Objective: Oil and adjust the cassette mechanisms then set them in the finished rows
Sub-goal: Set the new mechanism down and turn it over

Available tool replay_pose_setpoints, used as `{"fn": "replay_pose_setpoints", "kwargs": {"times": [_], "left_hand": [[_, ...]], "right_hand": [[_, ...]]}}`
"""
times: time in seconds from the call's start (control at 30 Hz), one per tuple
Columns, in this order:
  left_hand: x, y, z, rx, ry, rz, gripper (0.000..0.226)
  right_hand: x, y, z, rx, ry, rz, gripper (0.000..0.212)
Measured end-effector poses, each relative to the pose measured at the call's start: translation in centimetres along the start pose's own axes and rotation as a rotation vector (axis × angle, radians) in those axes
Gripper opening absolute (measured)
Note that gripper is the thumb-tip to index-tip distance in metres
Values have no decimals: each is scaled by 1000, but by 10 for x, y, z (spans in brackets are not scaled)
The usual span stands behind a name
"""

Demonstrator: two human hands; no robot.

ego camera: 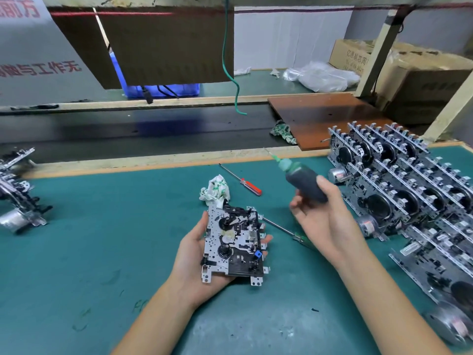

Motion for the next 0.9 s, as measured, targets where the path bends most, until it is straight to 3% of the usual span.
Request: {"fn": "replay_pose_setpoints", "kwargs": {"times": [0.17, 0.3, 0.5, 0.9], "left_hand": [[0, 1, 1, 24, 31, 5, 63], [-1, 1, 1, 21, 21, 13, 64], [1, 1, 1, 22, 14, -1, 64], [1, 1, 1, 19, 11, 6, 65]], "right_hand": [[1, -4, -4, 2, 225, 44, 21], [-1, -7, -3, -71, 41, 85, 32], [-1, -12, -8, -257, -340, 74, 27], [0, -11, -4, -289, -434, 40, 30]]}}
Point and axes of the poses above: each hand's wrist, its own y-axis towards the middle knuckle, its own x-axis out of the palm, z = x × y, the point moved 9 cm from there along y, towards the middle knuckle, and after that the axes turned 4 degrees about z, right-handed, at the moved point
